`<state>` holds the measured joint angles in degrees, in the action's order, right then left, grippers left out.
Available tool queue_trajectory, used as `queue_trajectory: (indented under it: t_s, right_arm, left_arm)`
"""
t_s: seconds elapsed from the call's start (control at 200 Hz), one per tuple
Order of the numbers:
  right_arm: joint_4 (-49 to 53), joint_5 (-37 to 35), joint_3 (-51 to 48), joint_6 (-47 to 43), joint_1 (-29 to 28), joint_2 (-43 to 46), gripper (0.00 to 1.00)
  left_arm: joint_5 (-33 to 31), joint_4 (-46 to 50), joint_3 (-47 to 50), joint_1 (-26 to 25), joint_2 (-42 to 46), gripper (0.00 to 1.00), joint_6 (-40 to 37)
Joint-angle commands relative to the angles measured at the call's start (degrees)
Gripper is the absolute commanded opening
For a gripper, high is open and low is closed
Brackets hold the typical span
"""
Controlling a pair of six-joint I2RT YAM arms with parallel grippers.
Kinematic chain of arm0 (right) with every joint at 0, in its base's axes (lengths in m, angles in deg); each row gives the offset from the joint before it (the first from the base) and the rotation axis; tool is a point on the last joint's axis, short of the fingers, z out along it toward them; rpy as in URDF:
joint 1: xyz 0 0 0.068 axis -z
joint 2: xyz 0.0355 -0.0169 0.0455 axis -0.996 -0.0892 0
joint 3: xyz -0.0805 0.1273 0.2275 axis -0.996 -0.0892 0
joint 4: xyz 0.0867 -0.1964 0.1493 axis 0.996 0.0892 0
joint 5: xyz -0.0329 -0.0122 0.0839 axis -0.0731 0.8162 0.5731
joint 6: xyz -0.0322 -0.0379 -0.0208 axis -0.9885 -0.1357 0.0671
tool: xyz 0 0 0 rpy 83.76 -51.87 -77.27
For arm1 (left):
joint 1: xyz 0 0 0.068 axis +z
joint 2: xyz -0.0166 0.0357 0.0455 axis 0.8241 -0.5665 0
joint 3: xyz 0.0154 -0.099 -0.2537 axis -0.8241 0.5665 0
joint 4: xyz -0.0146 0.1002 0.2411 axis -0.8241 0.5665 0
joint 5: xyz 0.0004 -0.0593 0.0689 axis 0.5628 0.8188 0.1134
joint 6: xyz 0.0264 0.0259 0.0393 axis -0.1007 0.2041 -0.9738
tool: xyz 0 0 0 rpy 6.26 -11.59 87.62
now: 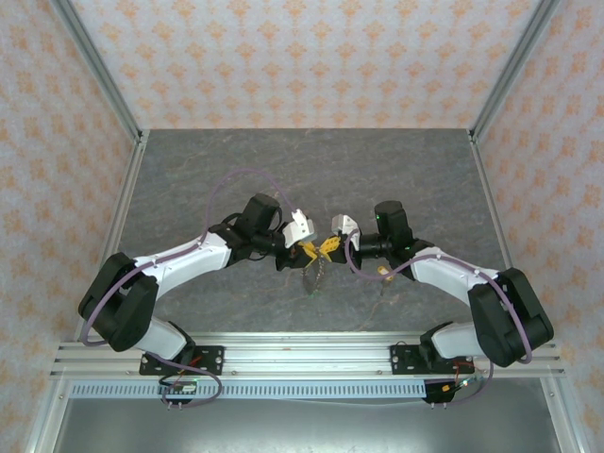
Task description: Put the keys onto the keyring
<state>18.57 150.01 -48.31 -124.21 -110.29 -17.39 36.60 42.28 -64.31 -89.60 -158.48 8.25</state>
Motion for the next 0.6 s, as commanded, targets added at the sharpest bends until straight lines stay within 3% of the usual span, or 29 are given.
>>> queue_trajectory:
  t_s: [0.0,0.165,0.596]
  right_arm:
    - [-0.6,2.3,0.7,-1.3,0.0,0.1,0.00]
    - [0.3,3.1,1.4,-1.9,0.0,-0.1,0.00]
    - [-1.9,4.3,0.7,-0.6,0.1,-0.4,0.00]
  left_arm:
    - [-1.1,1.8,-1.1,0.4,1.9,0.25,-1.3]
    - [-1.0,1.0,-1.4,0.4,1.5,0.18,-1.2]
    - [0.5,-2.0,-2.2,0.4,0.2,0.23,0.8]
